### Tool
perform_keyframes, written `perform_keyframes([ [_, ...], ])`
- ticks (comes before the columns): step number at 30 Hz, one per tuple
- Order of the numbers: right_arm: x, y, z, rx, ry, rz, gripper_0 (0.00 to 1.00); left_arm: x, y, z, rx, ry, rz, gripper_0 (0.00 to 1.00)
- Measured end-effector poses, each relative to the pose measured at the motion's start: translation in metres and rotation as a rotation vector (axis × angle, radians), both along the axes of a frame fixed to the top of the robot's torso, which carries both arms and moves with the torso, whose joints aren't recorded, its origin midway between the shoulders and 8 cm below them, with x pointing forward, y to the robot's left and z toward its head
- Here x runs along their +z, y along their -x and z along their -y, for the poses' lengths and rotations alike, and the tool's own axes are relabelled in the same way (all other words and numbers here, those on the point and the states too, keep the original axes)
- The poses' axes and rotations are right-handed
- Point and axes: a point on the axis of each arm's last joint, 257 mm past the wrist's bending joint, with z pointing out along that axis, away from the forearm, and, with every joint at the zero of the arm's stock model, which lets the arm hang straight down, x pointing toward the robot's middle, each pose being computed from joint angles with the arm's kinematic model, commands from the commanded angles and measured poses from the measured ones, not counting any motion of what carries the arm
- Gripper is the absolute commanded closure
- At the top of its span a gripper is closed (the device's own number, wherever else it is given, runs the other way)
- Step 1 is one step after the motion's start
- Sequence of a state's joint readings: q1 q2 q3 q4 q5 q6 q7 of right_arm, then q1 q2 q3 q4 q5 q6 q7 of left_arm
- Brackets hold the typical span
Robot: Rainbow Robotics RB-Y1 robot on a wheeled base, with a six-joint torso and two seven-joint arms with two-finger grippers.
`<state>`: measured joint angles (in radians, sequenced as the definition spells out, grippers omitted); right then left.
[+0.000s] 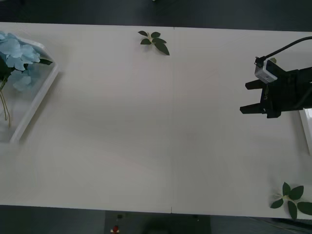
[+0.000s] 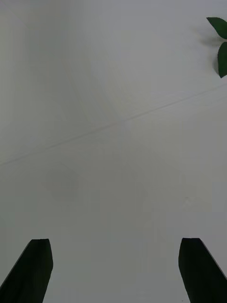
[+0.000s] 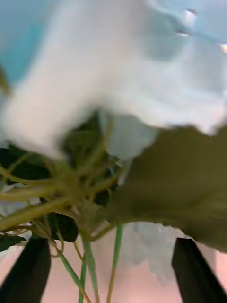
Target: Put the red flowers into the right box and the blue flowers into the left box
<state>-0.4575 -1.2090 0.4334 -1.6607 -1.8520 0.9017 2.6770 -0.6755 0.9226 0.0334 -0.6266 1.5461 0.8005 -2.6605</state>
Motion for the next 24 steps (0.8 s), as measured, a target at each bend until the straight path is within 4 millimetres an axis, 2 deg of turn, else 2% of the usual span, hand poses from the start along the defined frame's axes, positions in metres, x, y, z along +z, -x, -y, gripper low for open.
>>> perform_keyframes([
  [4, 0.000, 0.000, 0.000, 0.000, 0.000, 0.000, 0.22, 0.005, 0.019, -0.003, -0.072, -0.022, -0.057, 0.00],
  [16, 0.000, 0.000, 0.000, -0.001, 0.000, 0.000, 0.22, 0.062, 0.089, -0.035, -0.189, -0.034, -0.182, 0.00],
  [20, 0.000, 0.000, 0.000, -0.001, 0.000, 0.000, 0.22, 0.081, 0.103, -0.045, -0.197, -0.055, -0.202, 0.00],
  [24, 0.000, 0.000, 0.000, -0.001, 0.000, 0.000, 0.22, 0.098, 0.113, -0.046, -0.229, -0.093, -0.219, 0.00],
])
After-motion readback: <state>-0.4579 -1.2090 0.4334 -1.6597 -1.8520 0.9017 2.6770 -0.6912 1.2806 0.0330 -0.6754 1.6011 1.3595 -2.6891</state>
